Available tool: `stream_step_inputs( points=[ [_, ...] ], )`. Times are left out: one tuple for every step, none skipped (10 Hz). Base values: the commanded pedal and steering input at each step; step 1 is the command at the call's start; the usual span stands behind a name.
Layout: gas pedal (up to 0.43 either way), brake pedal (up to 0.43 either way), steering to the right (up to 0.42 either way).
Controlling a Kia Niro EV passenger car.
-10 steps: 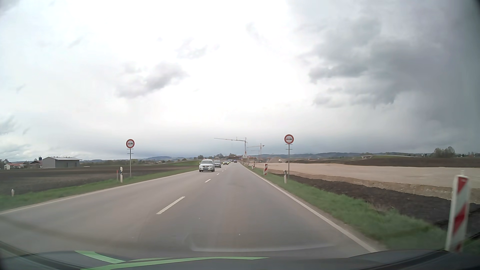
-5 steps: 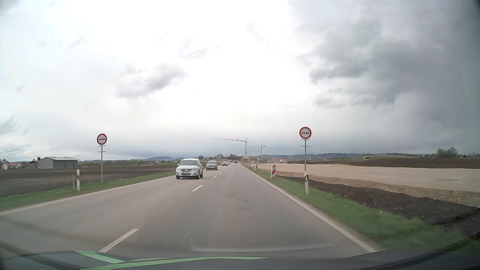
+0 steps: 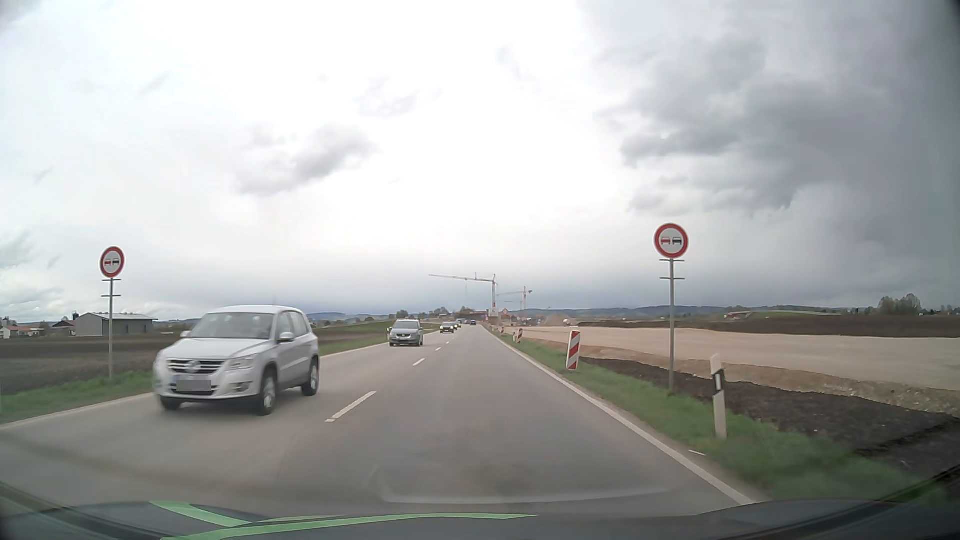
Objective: Follow the waypoints while adhering to traffic rules and regulations
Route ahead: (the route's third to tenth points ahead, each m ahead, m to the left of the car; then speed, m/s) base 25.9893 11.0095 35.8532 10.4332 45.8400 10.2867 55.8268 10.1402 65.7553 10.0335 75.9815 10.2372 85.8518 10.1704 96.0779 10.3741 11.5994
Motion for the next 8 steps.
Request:
stream_step_inputs(
  points=[
    [0.087, 0.0, -0.003],
    [0.087, 0.0, -0.003],
    [0.087, 0.0, -0.002],
    [0.087, 0.0, -0.002],
    [0.087, 0.0, -0.002],
    [0.087, 0.0, -0.002],
    [0.087, 0.0, -0.002],
    [0.087, 0.0, -0.002]
  ],
)
